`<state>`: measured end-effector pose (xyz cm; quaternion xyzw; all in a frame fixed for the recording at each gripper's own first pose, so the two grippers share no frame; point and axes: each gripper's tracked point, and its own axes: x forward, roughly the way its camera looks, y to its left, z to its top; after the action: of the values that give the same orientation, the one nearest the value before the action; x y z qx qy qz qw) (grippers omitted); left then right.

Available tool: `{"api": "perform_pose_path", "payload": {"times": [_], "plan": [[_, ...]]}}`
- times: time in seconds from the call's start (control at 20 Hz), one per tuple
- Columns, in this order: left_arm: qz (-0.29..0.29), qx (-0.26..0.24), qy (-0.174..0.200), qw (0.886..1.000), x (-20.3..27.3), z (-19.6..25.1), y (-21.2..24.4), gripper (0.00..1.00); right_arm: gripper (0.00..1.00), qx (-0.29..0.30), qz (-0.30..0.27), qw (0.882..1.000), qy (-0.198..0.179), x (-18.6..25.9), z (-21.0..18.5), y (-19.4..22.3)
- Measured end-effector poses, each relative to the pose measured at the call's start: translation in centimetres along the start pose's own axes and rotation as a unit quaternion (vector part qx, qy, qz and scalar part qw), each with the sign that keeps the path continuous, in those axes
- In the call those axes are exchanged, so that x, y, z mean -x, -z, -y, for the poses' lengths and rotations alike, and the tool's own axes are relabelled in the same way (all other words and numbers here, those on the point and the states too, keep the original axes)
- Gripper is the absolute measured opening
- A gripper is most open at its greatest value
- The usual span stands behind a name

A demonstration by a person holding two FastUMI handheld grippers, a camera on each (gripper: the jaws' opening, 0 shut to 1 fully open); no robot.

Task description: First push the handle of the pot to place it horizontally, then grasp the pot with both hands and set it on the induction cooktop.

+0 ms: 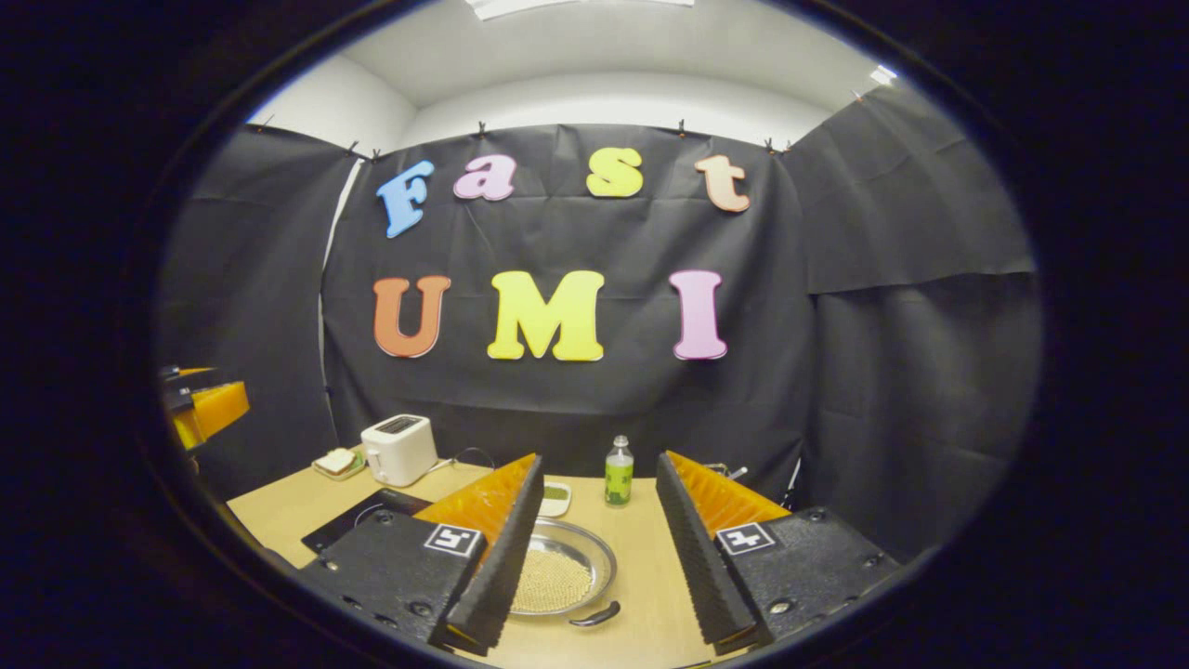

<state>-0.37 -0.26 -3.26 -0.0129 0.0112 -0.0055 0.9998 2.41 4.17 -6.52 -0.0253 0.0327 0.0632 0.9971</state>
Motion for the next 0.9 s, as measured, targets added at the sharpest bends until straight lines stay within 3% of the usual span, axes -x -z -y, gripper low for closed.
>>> {"api": "perform_pose_path", "payload": {"times": [0.05, 0.15, 0.2, 0.4, 0.5, 0.65, 0.75, 0.9], "plan": [[0.001, 0.001, 0.000, 1.000, 0.2, -0.1, 0.2, 0.96, 0.71, 0.005, -0.005, 1.000, -0.010, -0.4, -0.6, 0.7], [0.001, 0.006, 0.002, 1.000, 0.5, -0.1, 0.7, 0.96, 0.48, 0.016, -0.026, 0.999, -0.041, -1.3, -2.3, 2.8], [-0.001, 0.010, 0.002, 1.000, 0.6, -0.2, 1.1, 0.97, 0.31, 0.020, -0.043, 0.997, -0.058, -1.9, -3.2, 4.0], [-0.005, 0.014, 0.000, 1.000, 0.8, -0.7, 2.5, 0.97, 0.04, 0.011, -0.098, 0.992, -0.073, -2.9, -4.2, 8.2], [-0.008, 0.015, 0.003, 1.000, 0.8, -0.7, 3.3, 0.97, 0.00, 0.008, -0.119, 0.990, -0.079, -3.4, -4.6, 10.1], [-0.015, 0.009, 0.004, 1.000, 0.9, -1.0, 4.6, 0.97, 0.04, 0.013, -0.161, 0.984, -0.079, -4.2, -4.5, 13.6], [-0.016, 0.011, 0.004, 1.000, 1.0, -1.2, 4.9, 0.96, 0.00, 0.008, -0.197, 0.977, -0.080, -4.5, -4.3, 16.3], [-0.012, 0.018, 0.004, 1.000, 1.2, -1.5, 4.7, 0.96, 0.04, -0.017, -0.252, 0.962, -0.102, -4.8, -4.8, 20.2]]}}
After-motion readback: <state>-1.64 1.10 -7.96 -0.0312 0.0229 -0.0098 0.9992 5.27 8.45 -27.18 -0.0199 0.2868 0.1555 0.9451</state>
